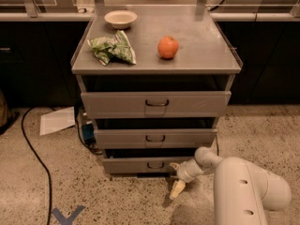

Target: Close bottom drawer

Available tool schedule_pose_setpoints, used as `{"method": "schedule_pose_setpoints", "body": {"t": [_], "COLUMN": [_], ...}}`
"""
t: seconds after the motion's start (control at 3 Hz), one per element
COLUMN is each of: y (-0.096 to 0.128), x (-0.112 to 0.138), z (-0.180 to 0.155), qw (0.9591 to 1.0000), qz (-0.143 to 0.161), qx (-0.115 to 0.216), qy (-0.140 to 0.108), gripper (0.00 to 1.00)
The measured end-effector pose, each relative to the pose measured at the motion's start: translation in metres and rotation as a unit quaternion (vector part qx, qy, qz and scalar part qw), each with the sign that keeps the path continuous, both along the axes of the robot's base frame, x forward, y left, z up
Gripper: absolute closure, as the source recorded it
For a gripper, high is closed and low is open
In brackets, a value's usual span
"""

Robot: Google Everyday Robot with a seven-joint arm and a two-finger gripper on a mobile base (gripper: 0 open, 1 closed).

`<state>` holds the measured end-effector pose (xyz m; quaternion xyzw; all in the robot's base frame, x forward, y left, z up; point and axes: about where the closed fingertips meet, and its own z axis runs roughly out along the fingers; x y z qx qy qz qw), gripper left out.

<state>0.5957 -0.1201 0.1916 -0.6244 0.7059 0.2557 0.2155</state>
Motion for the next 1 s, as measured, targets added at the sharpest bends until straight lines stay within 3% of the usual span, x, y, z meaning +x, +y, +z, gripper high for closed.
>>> {"method": "schedule_pose_setpoints", "body": {"t": [0.33, 0.67, 1.0], "y": [-0.004, -0.015, -0.015], "x": [0.01, 0.041, 0.041], "z": [-0.004, -0.007, -0.007], "qw": [1.0, 0.9997, 0.9997], "qz": [-0.003, -0.013, -0.013], "qx": [-0.002, -0.014, -0.014], "qy": [-0.003, -0.013, -0.013], "gripper": [0.0, 0.0, 0.0]}}
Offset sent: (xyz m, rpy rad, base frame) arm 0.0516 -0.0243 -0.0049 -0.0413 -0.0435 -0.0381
